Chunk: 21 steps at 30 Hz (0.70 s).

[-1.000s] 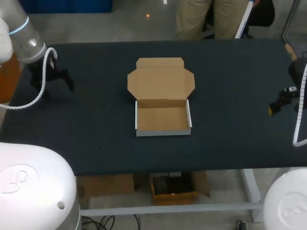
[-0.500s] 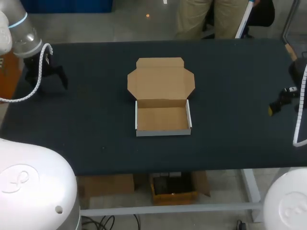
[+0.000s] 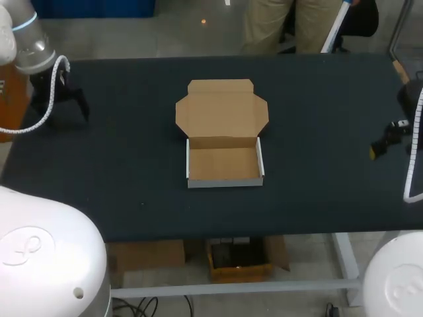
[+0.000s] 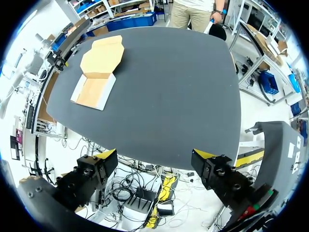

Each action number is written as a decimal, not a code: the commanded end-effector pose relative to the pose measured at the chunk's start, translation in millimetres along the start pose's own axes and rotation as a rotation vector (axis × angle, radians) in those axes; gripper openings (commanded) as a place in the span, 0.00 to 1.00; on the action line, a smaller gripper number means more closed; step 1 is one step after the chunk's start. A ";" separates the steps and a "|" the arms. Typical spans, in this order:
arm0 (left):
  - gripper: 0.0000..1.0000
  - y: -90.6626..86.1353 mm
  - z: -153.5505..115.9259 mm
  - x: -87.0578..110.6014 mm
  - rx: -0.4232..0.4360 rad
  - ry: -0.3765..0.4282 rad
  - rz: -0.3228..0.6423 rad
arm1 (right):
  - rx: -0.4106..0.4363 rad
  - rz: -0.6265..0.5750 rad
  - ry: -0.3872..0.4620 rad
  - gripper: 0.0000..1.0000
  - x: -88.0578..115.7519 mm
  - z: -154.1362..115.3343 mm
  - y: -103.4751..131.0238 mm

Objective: Assemble the packaging by folding the flat box into shape, placing the metal phone stand inside, and closing the box properly

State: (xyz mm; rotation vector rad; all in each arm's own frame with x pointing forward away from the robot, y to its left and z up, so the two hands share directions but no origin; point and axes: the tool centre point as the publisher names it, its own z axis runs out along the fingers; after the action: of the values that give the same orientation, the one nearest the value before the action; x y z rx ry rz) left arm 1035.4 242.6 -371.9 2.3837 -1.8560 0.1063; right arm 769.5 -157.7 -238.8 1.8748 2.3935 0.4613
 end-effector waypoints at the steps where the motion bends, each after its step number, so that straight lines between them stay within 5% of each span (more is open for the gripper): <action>1: 1.00 -3.1 -0.2 0.0 -0.018 -0.003 0.000 | 0.004 0.000 0.000 1.00 0.2 -1.9 -0.3; 10: 1.00 -11.5 0.7 2.1 -0.005 -0.057 -0.009 | 0.004 0.000 0.000 1.00 0.2 -1.9 -0.3; 21: 1.00 -55.4 3.0 -6.8 0.007 -0.074 -0.019 | 0.004 0.000 0.000 1.00 0.2 -1.9 -0.3</action>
State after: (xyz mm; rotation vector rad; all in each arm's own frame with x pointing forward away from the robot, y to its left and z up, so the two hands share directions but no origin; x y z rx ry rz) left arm 1069.5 256.5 -370.5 2.4657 -1.8867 0.0637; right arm 769.4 -157.6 -238.8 1.8753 2.3940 0.4613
